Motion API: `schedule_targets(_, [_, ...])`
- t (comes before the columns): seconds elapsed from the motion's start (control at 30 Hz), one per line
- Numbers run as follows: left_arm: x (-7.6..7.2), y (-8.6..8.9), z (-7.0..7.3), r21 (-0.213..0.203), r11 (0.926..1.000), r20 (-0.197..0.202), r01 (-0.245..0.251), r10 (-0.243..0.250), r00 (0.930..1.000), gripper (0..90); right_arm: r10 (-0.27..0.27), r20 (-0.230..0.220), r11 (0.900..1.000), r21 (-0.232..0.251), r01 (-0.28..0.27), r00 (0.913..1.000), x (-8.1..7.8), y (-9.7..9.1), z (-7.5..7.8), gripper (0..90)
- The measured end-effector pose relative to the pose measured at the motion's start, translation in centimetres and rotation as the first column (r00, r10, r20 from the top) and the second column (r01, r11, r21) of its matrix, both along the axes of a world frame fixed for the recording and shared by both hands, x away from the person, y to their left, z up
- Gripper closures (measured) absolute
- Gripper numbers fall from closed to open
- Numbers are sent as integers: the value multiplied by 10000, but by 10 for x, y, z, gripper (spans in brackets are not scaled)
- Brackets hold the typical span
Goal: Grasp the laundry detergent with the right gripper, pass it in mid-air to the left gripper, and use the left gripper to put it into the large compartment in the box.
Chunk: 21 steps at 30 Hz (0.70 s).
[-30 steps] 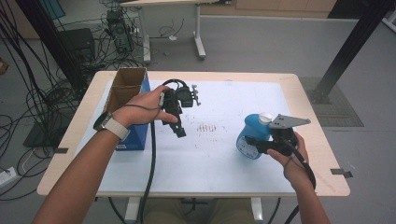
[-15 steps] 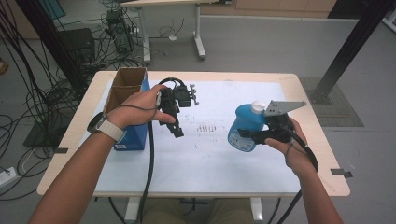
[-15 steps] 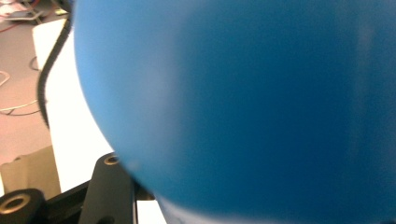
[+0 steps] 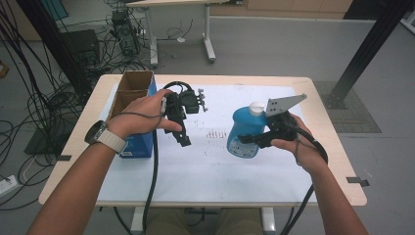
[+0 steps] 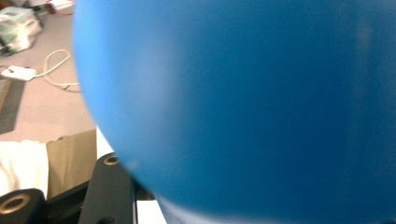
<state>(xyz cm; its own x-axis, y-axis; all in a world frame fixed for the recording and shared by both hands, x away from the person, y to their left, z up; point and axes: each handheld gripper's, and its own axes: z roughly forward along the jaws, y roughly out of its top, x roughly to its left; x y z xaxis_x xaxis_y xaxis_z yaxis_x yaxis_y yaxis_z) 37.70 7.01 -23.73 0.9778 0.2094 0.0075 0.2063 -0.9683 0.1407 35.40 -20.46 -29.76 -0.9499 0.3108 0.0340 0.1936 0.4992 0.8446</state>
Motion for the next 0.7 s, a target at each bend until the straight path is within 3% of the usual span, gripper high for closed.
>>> schedule_targets(0.4, [-8,6,16,183,9997,79,-129,127,9999,94,1076,-108,9942,12,-1076,9941,7,17,7,443])
schedule_targets(0.7, [-13,4,26,211,9996,154,-172,169,9997,94,1573,-92,9875,-62,-1573,9875,9,27,10,443])
